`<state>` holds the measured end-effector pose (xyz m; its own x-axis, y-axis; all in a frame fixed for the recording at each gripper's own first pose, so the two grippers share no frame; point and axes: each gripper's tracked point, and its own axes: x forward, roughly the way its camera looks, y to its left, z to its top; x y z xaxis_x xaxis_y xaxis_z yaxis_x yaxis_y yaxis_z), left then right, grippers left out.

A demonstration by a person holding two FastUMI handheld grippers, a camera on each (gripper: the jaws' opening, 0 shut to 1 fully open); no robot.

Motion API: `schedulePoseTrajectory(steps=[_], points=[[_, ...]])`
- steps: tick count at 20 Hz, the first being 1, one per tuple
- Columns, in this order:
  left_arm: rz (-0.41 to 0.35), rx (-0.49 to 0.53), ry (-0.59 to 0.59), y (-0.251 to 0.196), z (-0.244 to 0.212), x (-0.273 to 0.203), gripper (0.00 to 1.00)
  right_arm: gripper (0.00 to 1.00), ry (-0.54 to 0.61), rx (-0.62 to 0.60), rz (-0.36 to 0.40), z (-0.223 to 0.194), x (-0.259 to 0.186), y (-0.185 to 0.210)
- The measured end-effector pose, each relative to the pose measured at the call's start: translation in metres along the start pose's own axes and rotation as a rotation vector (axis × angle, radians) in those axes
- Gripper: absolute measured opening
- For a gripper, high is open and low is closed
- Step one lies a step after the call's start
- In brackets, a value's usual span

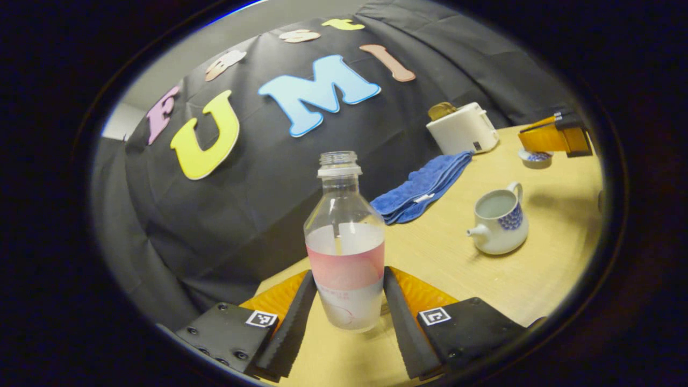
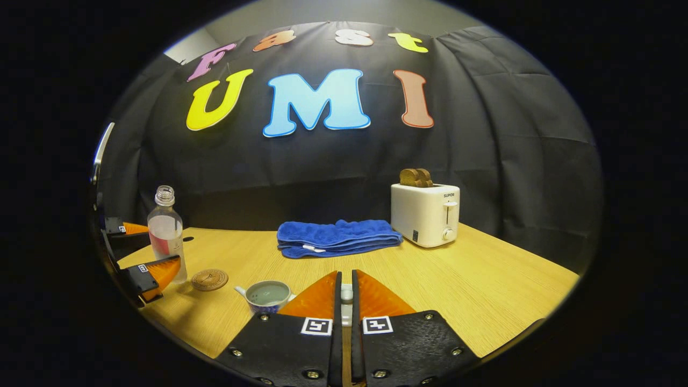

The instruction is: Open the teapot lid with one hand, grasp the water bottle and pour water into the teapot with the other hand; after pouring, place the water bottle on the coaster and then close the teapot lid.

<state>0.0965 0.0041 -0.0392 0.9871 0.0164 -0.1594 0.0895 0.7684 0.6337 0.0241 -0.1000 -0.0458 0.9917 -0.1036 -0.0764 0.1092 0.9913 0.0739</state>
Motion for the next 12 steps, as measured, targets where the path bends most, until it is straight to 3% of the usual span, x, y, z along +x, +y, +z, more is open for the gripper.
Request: schedulePoseTrajectory(steps=[12], points=[[-0.046,0.439,-0.007,-0.028,0.026,0.013,0.87,0.06,-0.006,0.023,-0.03,-0.005,-0.009,-0.024]])
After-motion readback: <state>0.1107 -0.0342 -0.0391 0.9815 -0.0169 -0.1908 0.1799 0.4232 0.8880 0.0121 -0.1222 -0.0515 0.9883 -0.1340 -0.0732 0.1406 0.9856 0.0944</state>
